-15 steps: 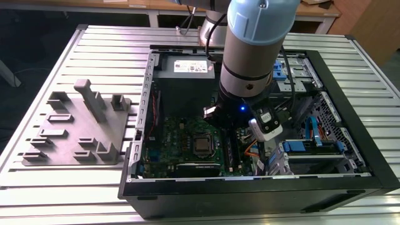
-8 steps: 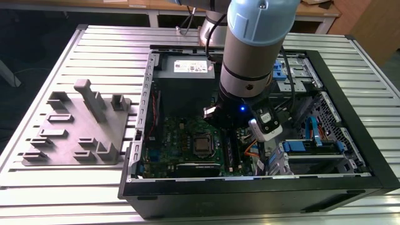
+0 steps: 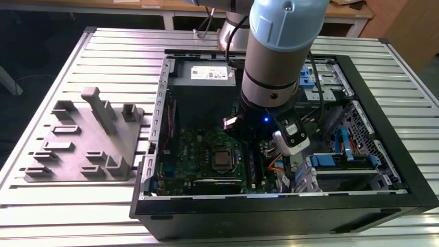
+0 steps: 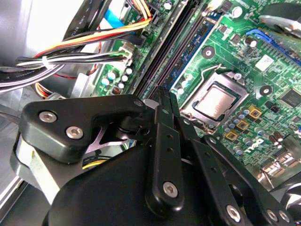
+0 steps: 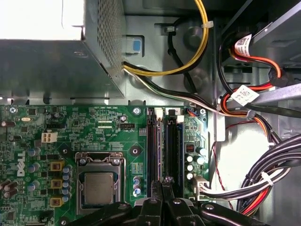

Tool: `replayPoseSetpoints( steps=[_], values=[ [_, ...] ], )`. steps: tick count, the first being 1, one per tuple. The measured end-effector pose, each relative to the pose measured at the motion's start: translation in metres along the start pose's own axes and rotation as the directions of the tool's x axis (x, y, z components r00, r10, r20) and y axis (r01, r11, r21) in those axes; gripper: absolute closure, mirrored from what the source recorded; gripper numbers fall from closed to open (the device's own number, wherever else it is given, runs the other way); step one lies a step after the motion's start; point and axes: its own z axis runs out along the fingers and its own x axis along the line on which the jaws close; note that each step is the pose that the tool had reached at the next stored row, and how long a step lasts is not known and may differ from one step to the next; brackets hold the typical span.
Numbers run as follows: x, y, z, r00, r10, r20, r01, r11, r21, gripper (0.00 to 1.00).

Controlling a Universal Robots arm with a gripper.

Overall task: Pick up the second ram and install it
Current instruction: 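Insert the second ram into the second slot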

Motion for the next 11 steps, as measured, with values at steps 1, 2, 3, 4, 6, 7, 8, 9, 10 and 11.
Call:
replayPoseSetpoints(
  steps=[1, 2, 3, 4, 6, 7, 8, 9, 10, 11],
  values=[
    [0.0, 0.0, 0.0002, 1.0, 0.0, 0.0, 0.0, 1.0, -0.0006, 0.92],
    [0.0, 0.0, 0.0005, 1.0, 0.0, 0.0, 0.0, 1.0, -0.0008, 0.92],
    [0.0, 0.0, 0.0007, 1.0, 0.0, 0.0, 0.0, 1.0, -0.0008, 0.92],
    [0.0, -0.0001, 0.0008, 1.0, 0.0, -0.0001, 0.0, 1.0, -0.0007, 0.92],
    [-0.0004, -0.0005, 0.0015, 1.0, 0.0, -0.0001, 0.0, 1.0, -0.0007, 0.92],
    [-0.0003, -0.0005, 0.0015, 1.0, 0.0, -0.0001, 0.0, 1.0, -0.0006, 0.92],
    [-0.0003, -0.0006, 0.0015, 1.0, 0.0, -0.0001, 0.0, 1.0, -0.0006, 0.92],
    [-0.0003, -0.0006, 0.0018, 1.0, 0.0, -0.0001, 0.0, 1.0, -0.0007, 0.92],
    [-0.0003, -0.0008, 0.002, 1.0, 0.0, 0.0, 0.0, 1.0, -0.0007, 0.92],
    [-0.0003, -0.0008, 0.0021, 1.0, 0.0, -0.0001, 0.0, 1.0, -0.0006, 0.92]
  ],
)
